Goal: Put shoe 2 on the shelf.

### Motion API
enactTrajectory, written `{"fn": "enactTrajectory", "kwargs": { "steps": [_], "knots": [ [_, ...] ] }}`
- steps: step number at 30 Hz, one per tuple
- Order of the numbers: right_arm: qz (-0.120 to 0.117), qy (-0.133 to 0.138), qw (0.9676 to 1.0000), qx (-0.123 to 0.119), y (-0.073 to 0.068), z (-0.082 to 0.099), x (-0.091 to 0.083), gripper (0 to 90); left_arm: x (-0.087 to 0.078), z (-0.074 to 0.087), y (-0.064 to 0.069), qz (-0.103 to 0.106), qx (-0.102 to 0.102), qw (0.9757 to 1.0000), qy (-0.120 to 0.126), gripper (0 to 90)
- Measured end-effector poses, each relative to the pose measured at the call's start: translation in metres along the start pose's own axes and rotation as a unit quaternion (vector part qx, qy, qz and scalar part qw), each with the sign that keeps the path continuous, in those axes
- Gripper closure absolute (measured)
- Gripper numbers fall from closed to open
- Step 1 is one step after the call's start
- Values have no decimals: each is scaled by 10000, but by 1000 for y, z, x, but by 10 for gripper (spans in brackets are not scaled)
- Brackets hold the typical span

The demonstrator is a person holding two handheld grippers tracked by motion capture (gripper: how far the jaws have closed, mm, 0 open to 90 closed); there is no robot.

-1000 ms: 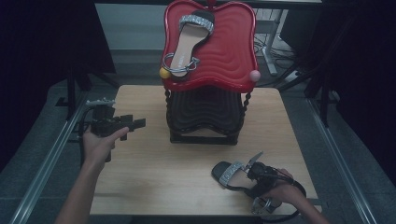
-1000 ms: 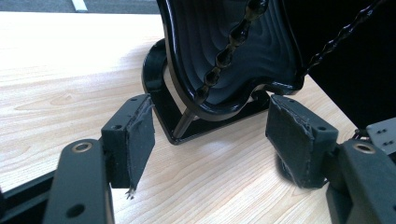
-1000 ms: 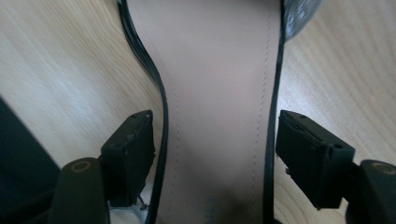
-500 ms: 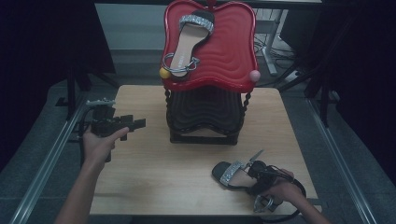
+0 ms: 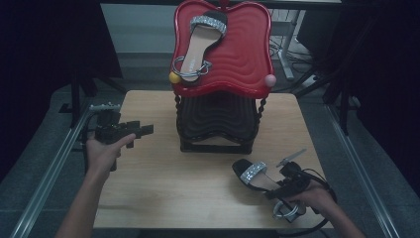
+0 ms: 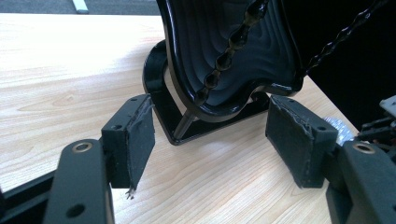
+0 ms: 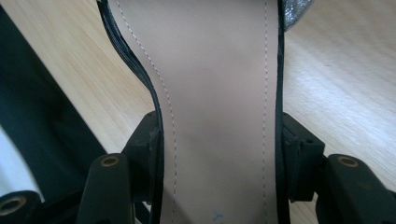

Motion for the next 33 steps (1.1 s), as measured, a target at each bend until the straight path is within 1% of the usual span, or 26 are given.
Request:
{"fn": "enactTrajectory", "kwargs": {
  "steps": [2, 4, 5, 6, 7, 9, 11, 12, 13, 14, 15, 16, 17, 18, 21, 23, 25, 26, 27, 28, 29, 31, 32, 33],
  "knots": [
    [-98, 187, 9996, 175, 5, 0, -11, 429, -1, -1, 0, -1, -4, 10000, 18, 328],
    [-192, 386, 9985, 342, 12, 0, -23, 429, -2, -1, -1, -7, -4, 10000, 18, 328],
    [-247, 482, 9975, 454, 14, 0, -30, 429, -2, -1, -1, -1, -5, 10000, 23, 328],
    [-358, 723, 9950, 596, 22, 1, -45, 429, -2, -1, -1, -6, -4, 10000, 17, 328],
    [-358, 723, 9950, 596, 22, 1, -45, 429, -2, -1, -1, -8, -2, 10000, 18, 328],
    [-396, 900, 9927, 705, 28, 1, -57, 429, -3, 0, 0, -8, 5, 10000, 5, 328],
    [-451, 1111, 9894, 819, 35, 1, -70, 429, -3, 0, 0, -4, 12, 10000, -14, 328],
    [-508, 1280, 9864, 897, 40, 0, -79, 429, -3, 0, 1, -4, 14, 10000, -22, 328],
    [-529, 1342, 9852, 922, 42, 0, -82, 430, -3, 0, 1, -9, 17, 10000, -25, 328],
    [-604, 1579, 9797, 1081, 49, -3, -97, 429, -3, 0, 1, -14, 24, 10000, -25, 328],
    [-604, 1579, 9797, 1081, 49, -3, -97, 429, -4, 0, 1, -16, 32, 10000, -26, 328],
    [-605, 1649, 9781, 1116, 51, -4, -103, 429, -4, -1, 1, -24, 37, 10000, -27, 328],
    [-588, 1761, 9758, 1158, 53, -7, -112, 429, -4, -1, 1, -28, 37, 10000, -25, 328],
    [-591, 1821, 9745, 1172, 54, -9, -117, 430, -5, -2, 1, -29, 31, 10000, -19, 328],
    [-690, 2080, 9680, 1219, 56, -18, -141, 430, -6, -3, 1, -32, 37, 10000, -9, 328],
    [-725, 2219, 9650, 1196, 57, -26, -156, 429, -6, -3, 1, -33, 36, 10000, -12, 328],
    [-836, 2355, 9613, 1161, 59, -36, -171, 430, -7, -2, 1, -34, 44, 10000, -37, 328],
    [-867, 2447, 9592, 1118, 60, -46, -183, 429, -6, -1, 1, -34, 41, 10000, -52, 328],
    [-867, 2447, 9592, 1118, 60, -46, -183, 429, -6, 0, 1, -33, 38, 10000, -57, 328],
    [-838, 2504, 9584, 1084, 61, -56, -195, 429, -6, 0, 0, -33, 35, 10000, -58, 328],
    [-838, 2504, 9584, 1084, 61, -56, -195, 429, -6, 0, 0, -33, 37, 10000, -60, 328],
    [-810, 2562, 9574, 1059, 62, -66, -204, 430, -6, 1, 0, -34, 34, 10000, -64, 327],
    [-763, 2571, 9578, 1029, 62, -71, -209, 429, -6, 1, 0, -34, 29, 10000, -67, 328],
    [-746, 2600, 9573, 1019, 61, -77, -214, 429, -5, 1, 0, -31, 27, 10000, -73, 328]
  ]
}}
Point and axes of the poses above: each handheld gripper's, and its own axes: x roughly forward along the jaws, z roughly out of its underside, y roughly to its right, the point moved 7 cm from there along x, roughly forward along the jaws, and after that the axes turned 1 degree about z, right-handed, at the moved point
